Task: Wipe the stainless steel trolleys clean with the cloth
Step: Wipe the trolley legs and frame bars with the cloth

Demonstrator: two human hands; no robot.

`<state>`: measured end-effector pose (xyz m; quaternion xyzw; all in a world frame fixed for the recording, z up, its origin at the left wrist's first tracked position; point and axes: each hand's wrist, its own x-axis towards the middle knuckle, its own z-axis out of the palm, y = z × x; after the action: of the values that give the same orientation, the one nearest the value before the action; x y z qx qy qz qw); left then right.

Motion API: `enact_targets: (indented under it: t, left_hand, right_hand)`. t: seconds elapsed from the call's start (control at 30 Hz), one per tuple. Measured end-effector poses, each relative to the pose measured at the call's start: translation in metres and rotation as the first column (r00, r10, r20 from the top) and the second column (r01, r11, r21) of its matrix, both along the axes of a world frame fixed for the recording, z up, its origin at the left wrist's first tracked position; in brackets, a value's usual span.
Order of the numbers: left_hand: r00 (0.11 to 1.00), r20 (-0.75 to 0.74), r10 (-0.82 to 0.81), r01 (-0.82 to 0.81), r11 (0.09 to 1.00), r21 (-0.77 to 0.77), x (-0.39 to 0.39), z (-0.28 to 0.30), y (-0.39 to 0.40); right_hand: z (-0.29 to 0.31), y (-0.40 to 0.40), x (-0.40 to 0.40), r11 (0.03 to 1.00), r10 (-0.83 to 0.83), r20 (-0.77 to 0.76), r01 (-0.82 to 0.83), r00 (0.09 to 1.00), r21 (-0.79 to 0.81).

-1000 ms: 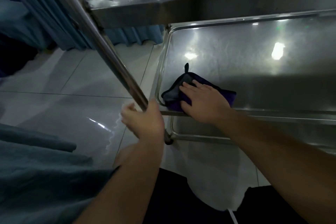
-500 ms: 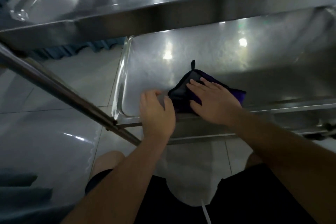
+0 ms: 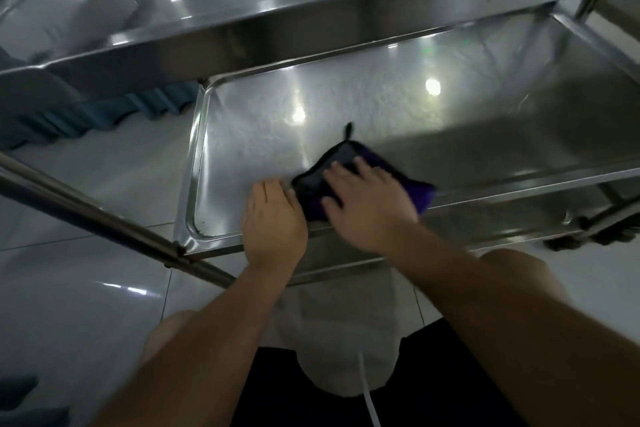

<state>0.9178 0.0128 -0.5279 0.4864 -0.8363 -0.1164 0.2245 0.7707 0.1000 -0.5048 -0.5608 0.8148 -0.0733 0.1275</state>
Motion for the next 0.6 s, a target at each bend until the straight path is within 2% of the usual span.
enact_targets:
  t: [0.07,0.17,0.27,0.43,0.6]
  left_hand:
    - [1.000,0.020,0.008,-0.008,1.000,0.030,-0.001,0.001,-0.001]
    - [0.999,0.032,0.014,-0.015,0.999,0.043,-0.001,0.000,-0.001]
    - [0.999,0.046,0.019,-0.021,0.998,0.059,-0.002,-0.002,-0.001]
    - [0.993,0.120,0.013,-0.023,0.997,0.079,-0.006,0.001,-0.001]
    - [0.957,0.271,-0.100,0.068,0.990,0.126,-0.035,0.000,0.011]
  right_hand:
    - [-0.002,-0.001,0.009,0.997,0.075,0.000,-0.075,0.997,-0.013]
    - [-0.004,0.023,-0.019,0.995,0.088,-0.039,-0.090,0.995,-0.038]
    - [-0.007,0.065,-0.080,0.999,-0.020,-0.090,0.016,0.996,-0.042]
    - [0.000,0.131,-0.196,0.951,-0.290,-0.115,0.299,0.950,0.074]
    - [-0.004,0.124,-0.192,0.907,-0.388,-0.140,0.405,0.911,0.120]
